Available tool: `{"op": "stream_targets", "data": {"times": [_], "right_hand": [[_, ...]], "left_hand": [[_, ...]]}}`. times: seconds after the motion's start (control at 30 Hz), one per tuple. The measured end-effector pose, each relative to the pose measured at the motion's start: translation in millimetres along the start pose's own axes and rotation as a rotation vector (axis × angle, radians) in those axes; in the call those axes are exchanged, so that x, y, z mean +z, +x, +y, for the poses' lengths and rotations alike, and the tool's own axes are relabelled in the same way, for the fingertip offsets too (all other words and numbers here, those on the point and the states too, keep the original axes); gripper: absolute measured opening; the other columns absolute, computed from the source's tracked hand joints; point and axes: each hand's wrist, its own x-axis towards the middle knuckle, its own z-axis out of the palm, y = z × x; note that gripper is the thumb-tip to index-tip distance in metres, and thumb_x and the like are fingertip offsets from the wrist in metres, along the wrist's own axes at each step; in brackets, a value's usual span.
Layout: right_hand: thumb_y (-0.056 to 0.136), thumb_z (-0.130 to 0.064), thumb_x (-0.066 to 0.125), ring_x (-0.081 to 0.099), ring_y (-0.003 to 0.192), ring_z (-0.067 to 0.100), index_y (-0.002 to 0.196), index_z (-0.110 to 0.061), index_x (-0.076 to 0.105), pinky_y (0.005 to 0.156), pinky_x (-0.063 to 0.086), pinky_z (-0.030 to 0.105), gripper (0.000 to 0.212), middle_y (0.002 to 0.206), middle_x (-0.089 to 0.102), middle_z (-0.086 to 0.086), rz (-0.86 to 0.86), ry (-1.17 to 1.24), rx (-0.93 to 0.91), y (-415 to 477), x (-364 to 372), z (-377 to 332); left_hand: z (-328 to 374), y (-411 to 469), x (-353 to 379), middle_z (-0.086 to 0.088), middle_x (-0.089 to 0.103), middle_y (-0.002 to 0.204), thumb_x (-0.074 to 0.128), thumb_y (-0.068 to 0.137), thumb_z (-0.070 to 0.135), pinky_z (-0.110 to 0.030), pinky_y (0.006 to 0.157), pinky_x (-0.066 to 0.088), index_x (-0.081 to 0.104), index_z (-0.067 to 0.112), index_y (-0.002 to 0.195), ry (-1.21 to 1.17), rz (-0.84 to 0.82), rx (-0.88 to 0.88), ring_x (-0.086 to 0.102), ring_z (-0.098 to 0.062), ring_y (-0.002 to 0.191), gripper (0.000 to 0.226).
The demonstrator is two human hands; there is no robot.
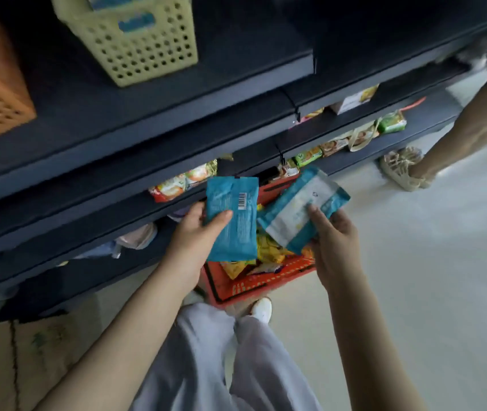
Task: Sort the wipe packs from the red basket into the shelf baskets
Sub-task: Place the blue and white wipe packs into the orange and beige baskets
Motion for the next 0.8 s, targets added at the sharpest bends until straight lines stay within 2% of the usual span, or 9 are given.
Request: {"op": "stream_targets", "data": {"times": [0.13,0.23,0.27,0.37,0.4,0.47,0.53,0.63,0.8], "right_hand": [[0.094,-0.015,0.059,0.069,0.082,0.016,0.101,-0.014,0.065,0.071,0.057,0.031,0.009,0.094,0.072,0.005,-0.143,-0.008,-0.037,-40,53,-42],[0.095,-0.02,0.058,0.07,0.075,0.01,0.101,-0.014,0.064,0.058,0.055,0.022,0.011,0.096,0.071,0.006,-0.217,0.045,-0.008,-63,103,-65],[0.095,-0.019,0.058,0.071,0.083,0.011,0.108,-0.011,0.064,0.064,0.057,0.023,0.016,0.101,0.072,0.006,-0.257,0.093,0.013,-70,121,-69],[0.092,-0.013,0.061,0.067,0.107,0.019,0.124,-0.008,0.06,0.089,0.055,0.033,0.032,0.117,0.07,0.006,-0.393,0.142,0.06,-93,177,-73],[0.091,-0.01,0.061,0.066,0.11,0.02,0.124,-0.008,0.059,0.091,0.055,0.034,0.033,0.119,0.069,0.006,-0.434,0.135,0.056,-101,194,-70],[0.09,-0.007,0.061,0.066,0.11,0.02,0.12,-0.007,0.061,0.093,0.055,0.035,0.03,0.119,0.069,0.007,-0.489,0.122,0.042,-118,229,-61],[0.089,-0.008,0.062,0.068,0.106,0.019,0.115,-0.007,0.063,0.086,0.057,0.032,0.025,0.117,0.07,0.008,-0.499,0.114,0.031,-135,263,-49],[0.091,-0.011,0.061,0.069,0.103,0.016,0.117,-0.007,0.063,0.076,0.057,0.025,0.026,0.116,0.07,0.007,-0.509,0.101,-0.008,-153,307,-28],[0.095,-0.02,0.057,0.07,0.097,0.013,0.114,-0.017,0.065,0.081,0.058,0.032,0.021,0.109,0.073,0.001,-0.51,0.094,0.004,-165,353,-15]], "left_hand": [[37,-49,-55,0.004,0.074,0.1,0.065,0.089,0.031,-0.051,0.094,0.051,0.068,0.027,0.094,-0.118,0.143,0.058,0.069,-0.023,0.098,0.007],[57,-72,-102,0.0,0.073,0.104,0.064,0.09,0.034,-0.055,0.094,0.05,0.067,0.025,0.097,-0.206,0.24,0.09,0.068,-0.026,0.101,0.012],[63,-78,-120,0.0,0.073,0.106,0.064,0.09,0.038,-0.053,0.089,0.053,0.066,0.027,0.1,-0.22,0.265,0.101,0.068,-0.026,0.101,0.015],[80,-93,-176,0.0,0.071,0.108,0.062,0.089,0.047,-0.039,0.058,0.054,0.063,0.033,0.105,-0.23,0.333,0.157,0.068,-0.027,0.096,0.021],[85,-99,-196,0.001,0.071,0.108,0.061,0.089,0.047,-0.04,0.059,0.055,0.063,0.034,0.106,-0.237,0.351,0.17,0.068,-0.026,0.097,0.021],[94,-109,-235,0.006,0.072,0.108,0.063,0.09,0.043,-0.051,0.081,0.056,0.064,0.034,0.106,-0.277,0.373,0.197,0.068,-0.02,0.101,0.018],[101,-118,-273,0.009,0.072,0.107,0.064,0.09,0.04,-0.052,0.093,0.052,0.064,0.034,0.106,-0.307,0.389,0.217,0.067,-0.017,0.103,0.017],[110,-124,-322,0.009,0.072,0.107,0.063,0.09,0.036,-0.051,0.092,0.053,0.064,0.032,0.107,-0.347,0.418,0.251,0.068,-0.016,0.102,0.017],[130,-117,-368,0.007,0.071,0.11,0.061,0.093,0.033,-0.05,0.091,0.054,0.061,0.029,0.115,-0.405,0.408,0.285,0.067,-0.017,0.103,0.022]]}}
